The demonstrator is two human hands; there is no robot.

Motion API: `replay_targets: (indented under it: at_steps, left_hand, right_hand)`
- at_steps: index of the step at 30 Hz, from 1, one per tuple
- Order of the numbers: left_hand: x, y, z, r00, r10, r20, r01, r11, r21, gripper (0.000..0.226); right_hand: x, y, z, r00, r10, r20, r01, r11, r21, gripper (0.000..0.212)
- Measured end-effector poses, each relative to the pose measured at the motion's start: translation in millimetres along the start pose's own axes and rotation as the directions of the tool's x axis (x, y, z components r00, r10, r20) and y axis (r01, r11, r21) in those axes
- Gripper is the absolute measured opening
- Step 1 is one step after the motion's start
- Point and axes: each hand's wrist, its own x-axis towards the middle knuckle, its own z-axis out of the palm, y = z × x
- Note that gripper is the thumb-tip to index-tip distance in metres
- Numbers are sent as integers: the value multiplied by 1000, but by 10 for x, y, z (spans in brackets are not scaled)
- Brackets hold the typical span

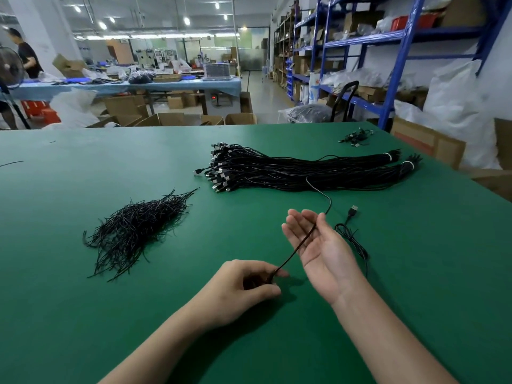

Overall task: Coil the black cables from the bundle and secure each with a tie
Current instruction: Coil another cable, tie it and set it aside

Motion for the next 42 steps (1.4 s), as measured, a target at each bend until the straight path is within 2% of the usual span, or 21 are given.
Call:
replay_targets:
  at_steps: [3, 5, 7, 10, 13, 16, 25, 30, 34, 42]
  left_hand:
    - [-14, -23, 27, 996, 39, -77, -38, 999, 5, 27]
    - [-9, -21, 40, 988, 6, -152, -23, 994, -109, 24]
    - [-2, -16, 44, 983, -46, -178, 4, 972, -234, 32]
    - [-6, -4, 35, 986, -58, -154, 5, 945, -326, 29]
    - [-6, 11, 33, 977, -68, -200, -21, 911, -413, 23]
    - [7, 5, 54, 967, -89, -237, -31, 886, -462, 29]
    - [-2, 0, 128, 989, -69, -132, 3, 896, -445, 22]
    - [0, 5, 117, 991, -67, -119, 9, 904, -428, 40]
    - [-3, 10, 127, 995, -54, -79, 18, 918, -395, 43]
    - [-2, -13, 139, 994, -60, -86, 22, 921, -389, 36]
  right_hand:
    - [-36, 43, 14, 994, 90, 58, -87, 995, -54, 45]
    - [-85, 112, 43, 976, 182, 116, -167, 977, -129, 48]
    - [-124, 166, 72, 961, 227, 161, -199, 965, -172, 46]
    - [-156, 181, 95, 960, 213, 184, -176, 964, -197, 42]
    - [-176, 202, 98, 960, 201, 196, -158, 963, -217, 40]
    - [-180, 241, 93, 963, 183, 199, -140, 967, -213, 36]
    - [-157, 237, 49, 959, 181, 216, -151, 977, -148, 48]
    - [-162, 233, 44, 955, 190, 230, -161, 977, -137, 42]
    - [-168, 222, 55, 958, 184, 220, -164, 981, -106, 43]
    - [-194, 207, 145, 981, 178, 84, -167, 978, -123, 46]
